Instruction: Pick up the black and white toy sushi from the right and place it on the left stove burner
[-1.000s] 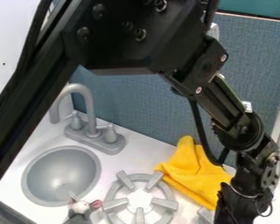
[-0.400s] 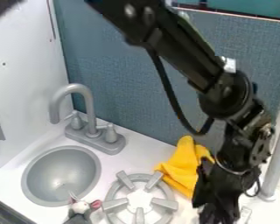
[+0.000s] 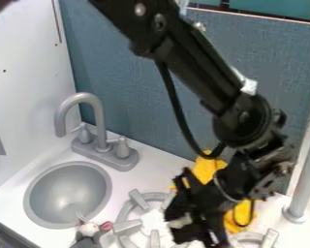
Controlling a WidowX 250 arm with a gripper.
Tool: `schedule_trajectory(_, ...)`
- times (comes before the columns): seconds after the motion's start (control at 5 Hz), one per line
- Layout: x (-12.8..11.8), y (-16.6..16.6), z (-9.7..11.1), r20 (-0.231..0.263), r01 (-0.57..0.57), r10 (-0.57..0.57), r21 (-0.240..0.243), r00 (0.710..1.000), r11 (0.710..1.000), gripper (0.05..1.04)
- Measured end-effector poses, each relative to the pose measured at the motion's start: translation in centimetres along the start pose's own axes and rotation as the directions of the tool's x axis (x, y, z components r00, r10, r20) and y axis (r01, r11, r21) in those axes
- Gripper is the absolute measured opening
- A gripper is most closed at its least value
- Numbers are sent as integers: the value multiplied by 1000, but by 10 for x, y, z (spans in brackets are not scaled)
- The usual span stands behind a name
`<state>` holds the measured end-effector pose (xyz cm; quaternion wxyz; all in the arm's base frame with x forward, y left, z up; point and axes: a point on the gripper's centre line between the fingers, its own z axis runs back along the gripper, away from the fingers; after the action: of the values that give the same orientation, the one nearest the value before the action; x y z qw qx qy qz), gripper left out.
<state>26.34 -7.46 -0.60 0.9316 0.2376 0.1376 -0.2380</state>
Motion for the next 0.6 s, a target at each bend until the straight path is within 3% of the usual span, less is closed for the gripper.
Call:
schedule_trajectory(0.2,-4,25,-47,-23,-189,187,-64,982,980,450)
schedule_trajectory(0.4,7,33,-70,-47,-244,241,-92,969,965,450)
schedule_trajectory(0.6,22,45,-83,-109,-310,303,-52,947,949,450)
